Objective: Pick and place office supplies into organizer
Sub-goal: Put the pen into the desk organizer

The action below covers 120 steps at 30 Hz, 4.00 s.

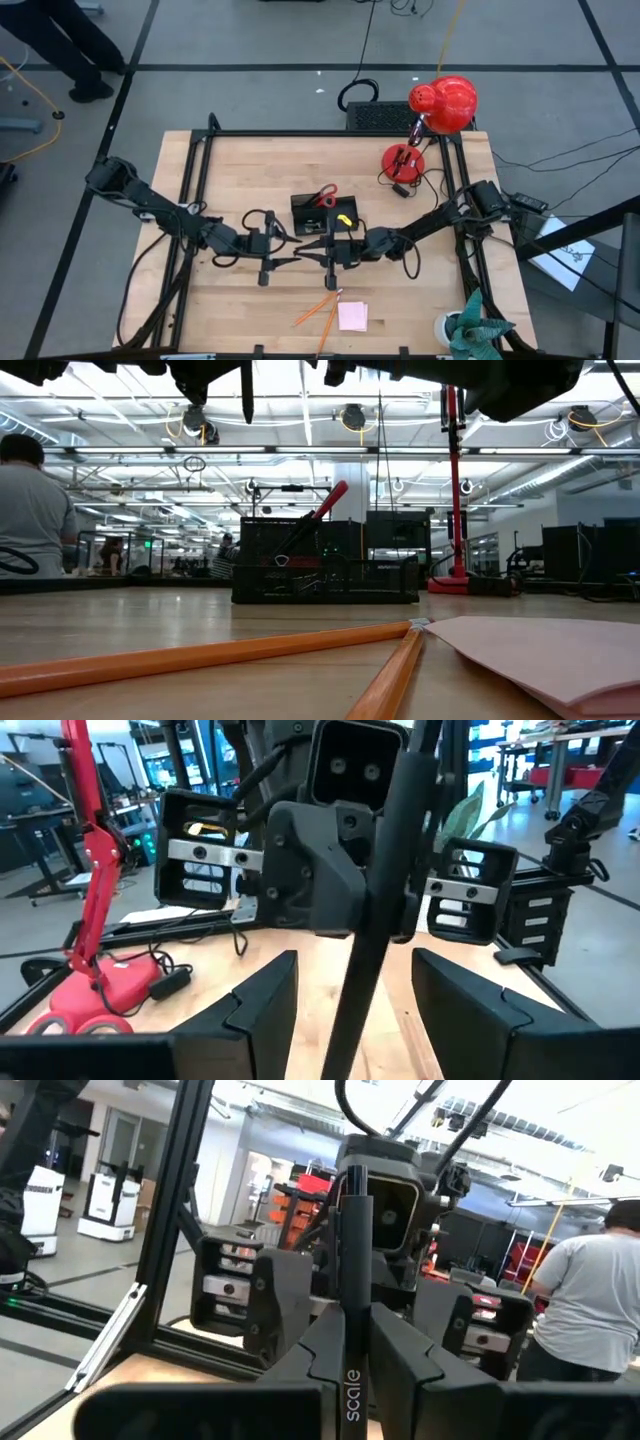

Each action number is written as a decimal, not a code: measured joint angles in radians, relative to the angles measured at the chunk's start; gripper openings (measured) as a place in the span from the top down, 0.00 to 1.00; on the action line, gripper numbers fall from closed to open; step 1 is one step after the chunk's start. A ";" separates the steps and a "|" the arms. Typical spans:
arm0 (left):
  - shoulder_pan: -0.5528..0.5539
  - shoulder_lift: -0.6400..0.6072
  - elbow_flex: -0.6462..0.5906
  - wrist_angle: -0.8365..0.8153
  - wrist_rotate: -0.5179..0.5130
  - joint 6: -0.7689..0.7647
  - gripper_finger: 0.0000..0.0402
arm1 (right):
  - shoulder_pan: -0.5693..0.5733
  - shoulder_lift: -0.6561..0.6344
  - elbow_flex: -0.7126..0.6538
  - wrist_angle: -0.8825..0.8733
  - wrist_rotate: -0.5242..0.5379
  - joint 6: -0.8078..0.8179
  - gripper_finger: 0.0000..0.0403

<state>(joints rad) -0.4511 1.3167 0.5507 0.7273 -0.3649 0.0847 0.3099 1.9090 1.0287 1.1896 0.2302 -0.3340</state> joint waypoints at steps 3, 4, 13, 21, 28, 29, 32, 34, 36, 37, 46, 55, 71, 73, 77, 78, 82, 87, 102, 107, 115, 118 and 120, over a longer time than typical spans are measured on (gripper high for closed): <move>-0.005 0.000 0.000 -0.001 0.000 0.016 0.48 | 0.000 0.000 0.000 -0.018 0.000 0.000 0.95; -0.009 0.000 0.000 0.000 0.000 0.024 0.48 | 0.000 0.000 0.000 -0.028 0.000 0.000 0.95; -0.036 0.000 0.000 0.006 0.000 0.068 0.48 | 0.001 -0.001 0.000 -0.102 0.003 0.006 0.95; -0.040 0.000 0.000 0.033 0.000 0.070 0.51 | 0.001 -0.001 0.000 -0.125 0.004 0.007 0.95; -0.040 0.000 0.000 0.033 0.000 0.073 0.61 | 0.001 -0.001 0.000 -0.125 0.004 0.015 0.95; -0.040 0.000 0.000 0.033 0.000 0.075 0.64 | 0.001 -0.001 0.000 -0.125 0.004 0.016 0.95; -0.040 0.000 0.000 0.033 0.000 0.075 0.71 | -0.001 -0.001 0.000 -0.125 0.004 0.019 0.95; -0.040 0.000 0.000 0.033 0.000 0.078 0.76 | -0.001 -0.001 -0.001 -0.126 0.005 0.024 0.95; -0.040 0.000 0.000 0.032 -0.001 0.080 0.82 | -0.001 -0.001 -0.001 -0.126 0.004 0.029 0.95; -0.040 0.000 0.000 0.031 -0.001 0.082 0.84 | -0.001 -0.001 -0.001 -0.126 0.005 0.033 0.95; -0.042 0.000 0.000 0.005 0.000 0.090 0.91 | -0.001 -0.001 -0.002 -0.139 0.004 0.058 0.95; -0.042 0.000 0.001 -0.001 0.000 0.089 0.90 | -0.003 -0.001 -0.002 -0.137 0.004 0.110 0.80; -0.042 -0.001 0.003 -0.071 -0.063 0.081 0.90 | -0.003 -0.003 -0.002 -0.166 0.016 0.114 0.63; -0.042 -0.001 0.003 -0.078 -0.081 0.078 0.89 | -0.003 -0.003 -0.002 -0.175 0.036 0.114 0.62; -0.042 0.002 -0.001 -0.102 -0.090 0.089 0.88 | -0.001 -0.011 -0.001 -0.187 0.083 0.102 0.60; -0.042 0.002 -0.001 -0.103 -0.094 0.090 0.88 | -0.001 -0.016 -0.001 -0.190 0.085 0.102 0.59; -0.040 0.000 -0.001 -0.122 -0.165 0.092 0.89 | 0.006 -0.061 -0.009 -0.269 0.095 0.084 0.58; -0.025 0.000 -0.001 -0.130 -0.190 0.094 0.88 | 0.037 -0.158 -0.015 -0.418 0.135 0.060 0.60; 0.212 0.000 0.001 -0.129 -0.048 0.090 0.89 | 0.090 -0.391 -0.443 -0.152 0.058 0.174 0.98; 0.329 0.000 0.059 -0.227 0.016 0.098 0.88 | 0.061 -0.417 -0.559 -0.033 0.062 0.232 1.00; 0.426 -0.001 0.238 -0.507 0.133 0.120 0.88 | 0.039 -0.431 -0.598 -0.012 0.056 0.239 1.00; 0.430 0.000 0.262 -0.519 0.171 0.136 0.88 | 0.029 -0.431 -0.598 -0.018 0.055 0.244 1.00; 0.436 -0.001 0.275 -0.523 0.172 0.164 0.88 | 0.024 -0.431 -0.598 -0.021 0.054 0.246 1.00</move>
<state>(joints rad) -0.0152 1.3159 0.8258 0.2039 -0.1928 0.2486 0.3340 1.4780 0.4309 1.1681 0.2847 -0.0875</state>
